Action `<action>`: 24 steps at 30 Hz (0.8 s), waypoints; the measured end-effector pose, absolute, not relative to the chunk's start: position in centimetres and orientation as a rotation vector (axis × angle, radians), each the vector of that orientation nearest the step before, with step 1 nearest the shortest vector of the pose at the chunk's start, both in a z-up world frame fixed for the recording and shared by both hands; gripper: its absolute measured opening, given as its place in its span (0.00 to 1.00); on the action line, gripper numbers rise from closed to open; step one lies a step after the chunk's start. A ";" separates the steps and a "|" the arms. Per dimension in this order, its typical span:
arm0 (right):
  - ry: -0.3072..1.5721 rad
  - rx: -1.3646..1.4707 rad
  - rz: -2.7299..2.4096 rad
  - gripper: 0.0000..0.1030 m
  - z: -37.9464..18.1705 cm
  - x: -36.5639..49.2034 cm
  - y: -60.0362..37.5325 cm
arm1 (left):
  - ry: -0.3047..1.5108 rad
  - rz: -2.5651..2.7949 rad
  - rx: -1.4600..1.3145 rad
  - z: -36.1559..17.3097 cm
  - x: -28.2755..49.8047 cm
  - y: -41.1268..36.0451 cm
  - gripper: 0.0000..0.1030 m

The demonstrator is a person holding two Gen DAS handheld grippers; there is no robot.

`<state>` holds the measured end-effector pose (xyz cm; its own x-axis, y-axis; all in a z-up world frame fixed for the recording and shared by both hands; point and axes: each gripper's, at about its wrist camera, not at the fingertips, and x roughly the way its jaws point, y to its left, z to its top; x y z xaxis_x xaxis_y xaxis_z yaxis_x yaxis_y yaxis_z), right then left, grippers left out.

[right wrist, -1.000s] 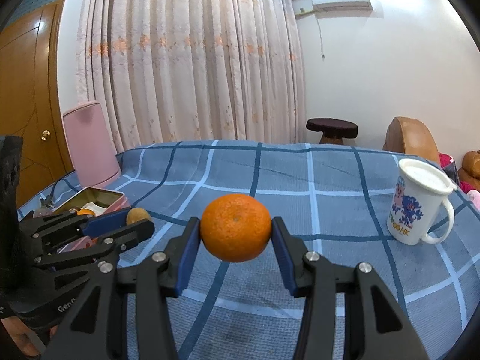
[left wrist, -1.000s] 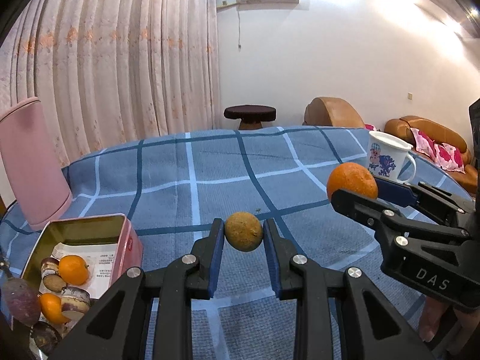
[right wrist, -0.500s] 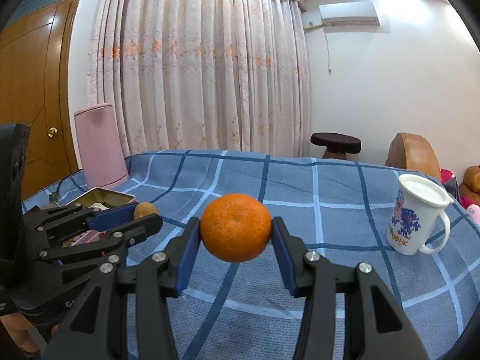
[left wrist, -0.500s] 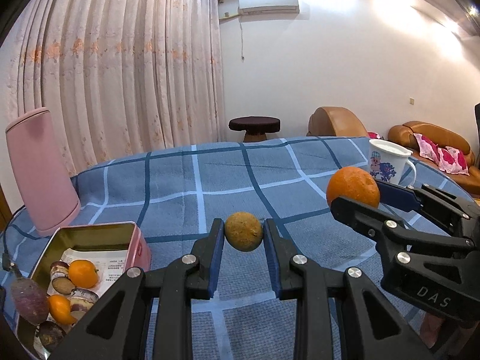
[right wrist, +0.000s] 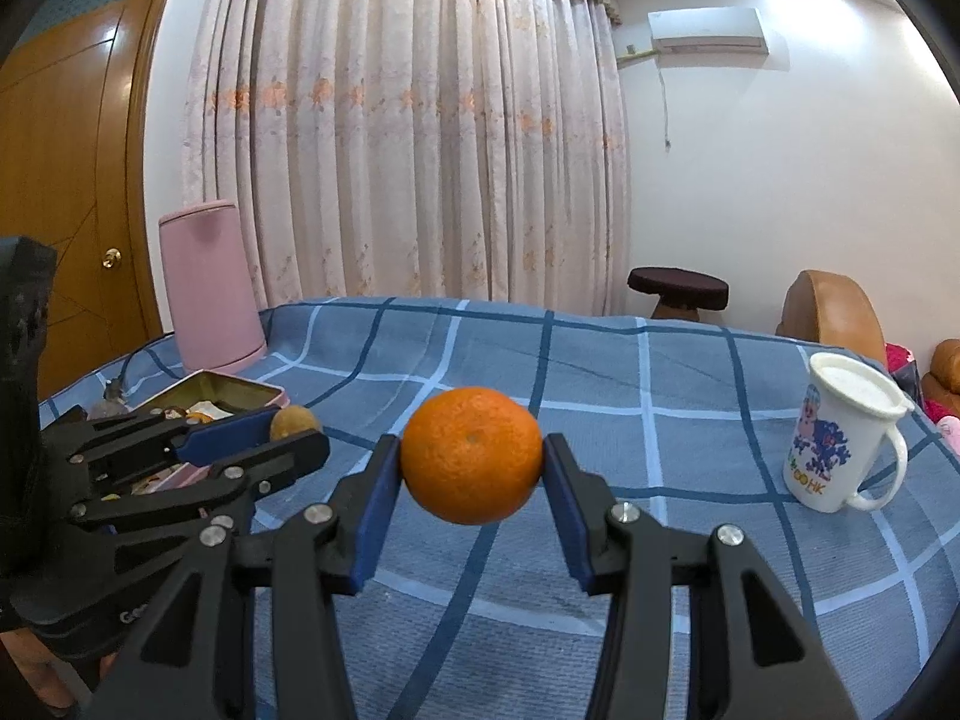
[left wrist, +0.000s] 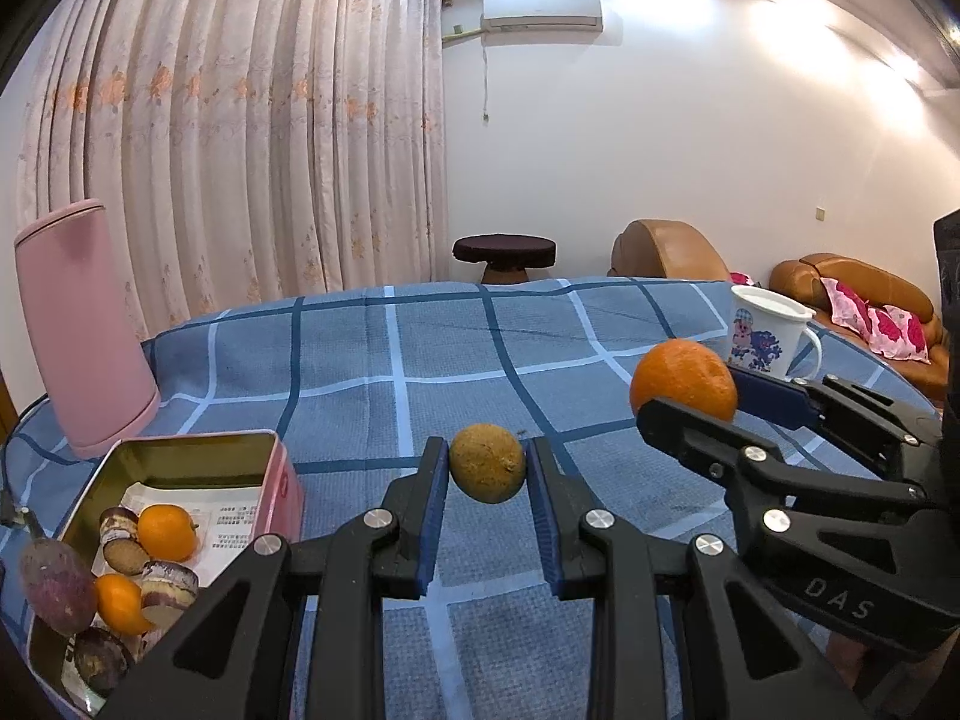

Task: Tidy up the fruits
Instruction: 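Carry the lime and orange over the pink tin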

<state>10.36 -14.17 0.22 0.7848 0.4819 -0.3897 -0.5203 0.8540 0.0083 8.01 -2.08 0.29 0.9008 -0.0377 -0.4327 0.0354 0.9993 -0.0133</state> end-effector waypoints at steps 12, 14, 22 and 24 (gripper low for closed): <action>0.422 -0.089 0.693 0.49 2.1 9.3 -9.0 | 0.448 0.074 -0.017 2.5 4.6 2.9 0.27; 0.420 -0.090 0.725 0.49 2.6 9.2 -7.7 | 0.452 0.099 -0.020 2.6 4.0 4.1 0.27; 0.417 -0.120 0.807 0.49 3.4 8.4 -3.4 | 0.466 0.188 -0.018 2.5 2.6 7.5 0.27; 0.422 -0.122 0.823 0.49 3.4 8.4 -2.5 | 0.474 0.198 -0.017 2.3 2.4 8.0 0.27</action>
<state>8.38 -2.51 3.43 0.6022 0.6852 -0.4098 -0.7329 0.6780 0.0566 2.37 7.99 2.26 0.8710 0.1858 -0.4549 -0.1939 0.9806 0.0293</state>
